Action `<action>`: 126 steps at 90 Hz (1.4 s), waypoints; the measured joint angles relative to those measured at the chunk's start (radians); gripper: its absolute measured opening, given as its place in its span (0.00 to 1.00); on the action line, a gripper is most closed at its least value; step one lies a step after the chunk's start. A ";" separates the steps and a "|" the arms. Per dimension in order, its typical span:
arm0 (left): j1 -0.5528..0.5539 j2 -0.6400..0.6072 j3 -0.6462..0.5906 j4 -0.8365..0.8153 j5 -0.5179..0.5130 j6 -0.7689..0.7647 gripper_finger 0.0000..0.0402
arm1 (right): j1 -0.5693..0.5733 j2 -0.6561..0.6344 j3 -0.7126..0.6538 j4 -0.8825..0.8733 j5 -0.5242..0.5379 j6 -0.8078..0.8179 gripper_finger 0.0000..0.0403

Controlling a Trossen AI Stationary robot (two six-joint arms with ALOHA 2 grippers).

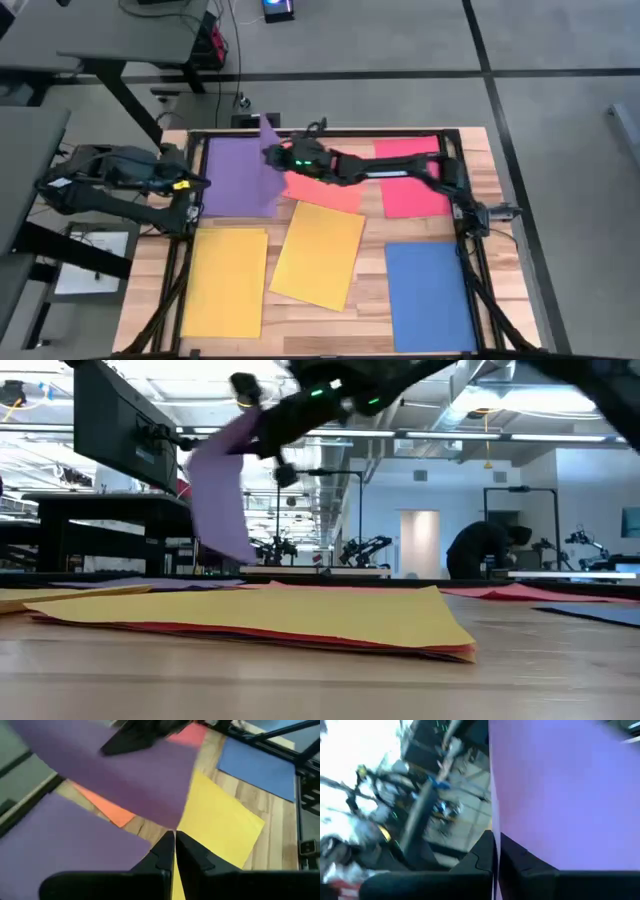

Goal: Organize paper
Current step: Stack the purple paper on top of the other purple paper

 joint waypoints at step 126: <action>0.000 -0.143 -0.004 -0.086 -0.011 0.120 0.00 | 0.051 0.388 0.378 -0.232 0.251 0.280 0.00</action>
